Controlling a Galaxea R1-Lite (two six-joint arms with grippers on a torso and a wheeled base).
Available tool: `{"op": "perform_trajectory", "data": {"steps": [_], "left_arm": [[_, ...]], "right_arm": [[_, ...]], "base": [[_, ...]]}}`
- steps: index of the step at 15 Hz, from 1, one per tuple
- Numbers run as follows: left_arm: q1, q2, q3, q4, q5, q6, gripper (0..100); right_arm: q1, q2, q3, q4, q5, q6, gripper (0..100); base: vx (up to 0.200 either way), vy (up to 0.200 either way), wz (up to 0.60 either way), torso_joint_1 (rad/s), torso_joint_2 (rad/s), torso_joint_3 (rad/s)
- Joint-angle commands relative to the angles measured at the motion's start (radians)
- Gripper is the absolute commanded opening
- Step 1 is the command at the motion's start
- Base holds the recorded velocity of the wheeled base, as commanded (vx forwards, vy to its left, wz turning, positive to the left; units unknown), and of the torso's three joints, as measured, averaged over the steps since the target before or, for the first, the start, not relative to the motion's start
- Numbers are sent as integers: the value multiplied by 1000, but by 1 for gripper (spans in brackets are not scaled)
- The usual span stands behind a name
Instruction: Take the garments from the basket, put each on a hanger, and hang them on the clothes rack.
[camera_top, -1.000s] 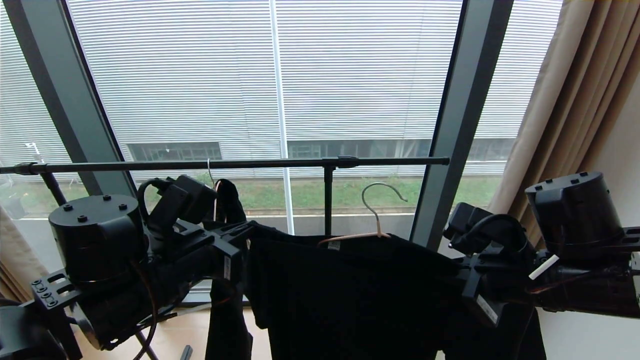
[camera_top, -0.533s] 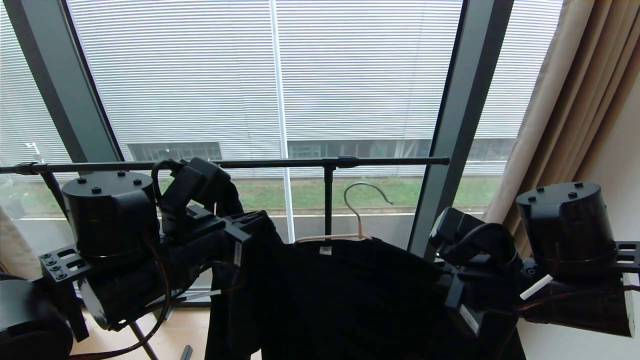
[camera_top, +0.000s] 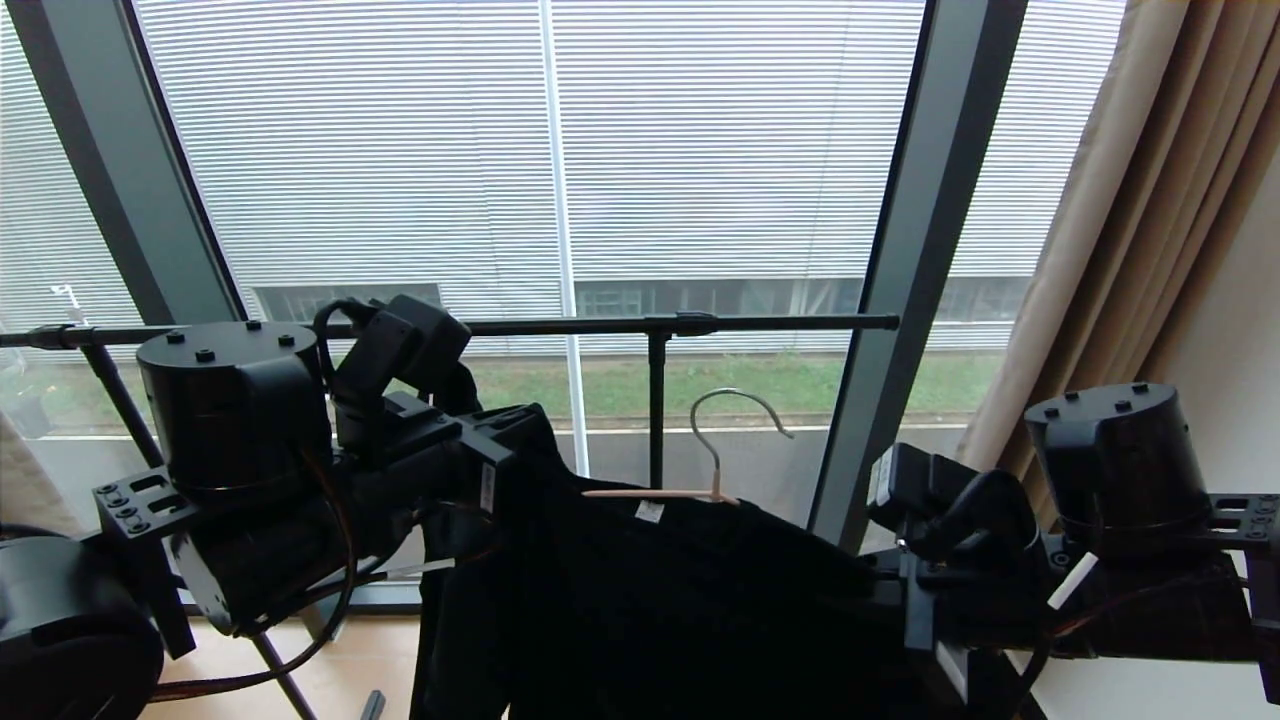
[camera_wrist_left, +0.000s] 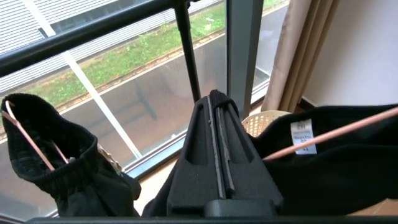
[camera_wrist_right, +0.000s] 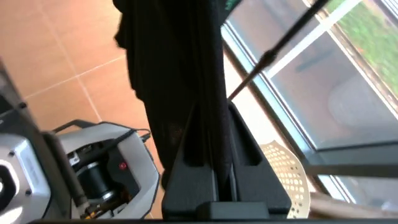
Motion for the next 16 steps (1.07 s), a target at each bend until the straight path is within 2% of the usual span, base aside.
{"op": "perform_trajectory", "data": {"steps": [1,2,4,8,11,12,13,14,16], "left_arm": [[23,2,-5,-1,0,0,0],[34,2,-4,-1,0,0,0],[41,2,-1,-1,-1,1,0],[35,19,-25,-1,-1,17,0],[-12,22,-53,-1,-1,18,0],[-46,21,-66,-1,0,18,0],[-54,19,-68,-1,2,18,0],[-85,18,-70,1,5,28,0],[-106,16,-70,1,26,46,0]], "right_arm": [[-85,-23,23,4,46,-88,0],[-113,-23,27,6,55,-125,0],[-136,-23,27,4,65,-134,0],[-128,-17,33,6,78,-134,0],[-90,23,11,-3,72,-106,0],[-77,41,-3,-6,52,-47,0],[-68,44,-9,-6,37,-33,0],[-39,55,-26,-8,-60,12,0],[-10,63,-24,-34,-86,50,0]], "base": [[0,0,0,0,0,0],[0,0,0,0,0,0],[0,0,0,0,0,0],[0,0,0,0,0,0],[0,0,0,0,0,0],[0,0,0,0,0,0],[0,0,0,0,0,0],[0,0,0,0,0,0],[0,0,0,0,0,0]]}}
